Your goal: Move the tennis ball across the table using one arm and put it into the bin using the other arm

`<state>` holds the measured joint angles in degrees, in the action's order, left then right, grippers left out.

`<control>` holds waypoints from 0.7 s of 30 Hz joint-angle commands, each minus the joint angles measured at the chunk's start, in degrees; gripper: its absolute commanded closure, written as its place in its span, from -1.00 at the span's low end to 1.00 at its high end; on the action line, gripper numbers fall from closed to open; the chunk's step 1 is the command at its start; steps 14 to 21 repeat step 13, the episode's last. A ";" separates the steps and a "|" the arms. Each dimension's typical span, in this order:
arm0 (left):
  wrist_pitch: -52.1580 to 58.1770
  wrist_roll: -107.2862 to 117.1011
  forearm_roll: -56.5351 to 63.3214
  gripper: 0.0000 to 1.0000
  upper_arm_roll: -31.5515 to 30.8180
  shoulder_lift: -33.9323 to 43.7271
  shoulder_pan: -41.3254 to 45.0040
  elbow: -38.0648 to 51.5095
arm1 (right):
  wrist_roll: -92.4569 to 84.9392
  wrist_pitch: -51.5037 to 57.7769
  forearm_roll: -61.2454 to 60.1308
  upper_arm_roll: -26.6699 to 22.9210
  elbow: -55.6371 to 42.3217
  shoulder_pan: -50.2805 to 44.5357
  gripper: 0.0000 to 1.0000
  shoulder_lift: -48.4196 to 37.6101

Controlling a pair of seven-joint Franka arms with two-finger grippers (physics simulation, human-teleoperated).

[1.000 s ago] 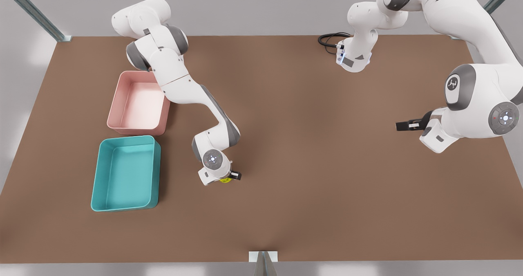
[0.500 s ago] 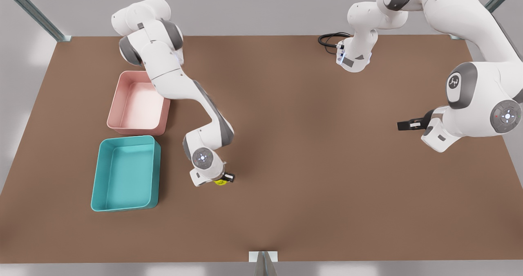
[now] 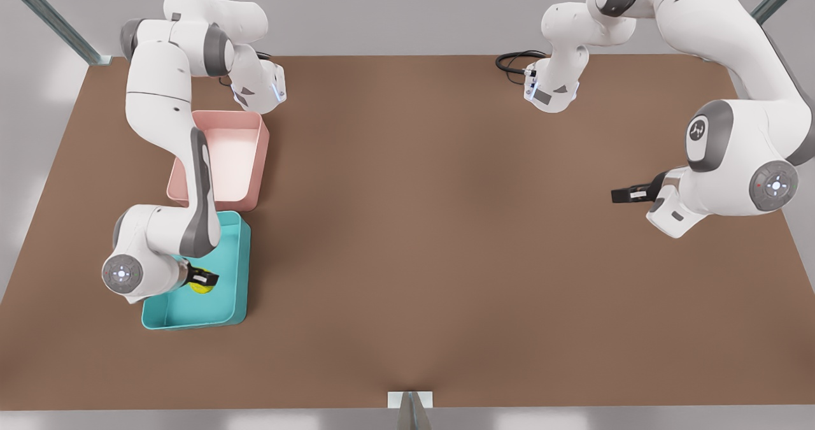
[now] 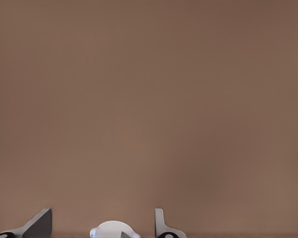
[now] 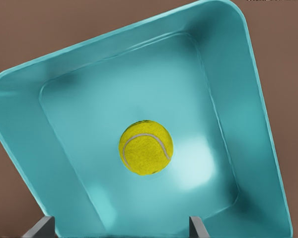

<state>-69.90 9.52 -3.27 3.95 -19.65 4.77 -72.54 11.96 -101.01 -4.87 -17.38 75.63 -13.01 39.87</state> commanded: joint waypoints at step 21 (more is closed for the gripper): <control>1.52 0.50 -0.33 -1.00 0.00 -0.74 -0.03 0.29 | -4.66 24.89 8.48 18.70 7.52 6.68 -1.00 -34.60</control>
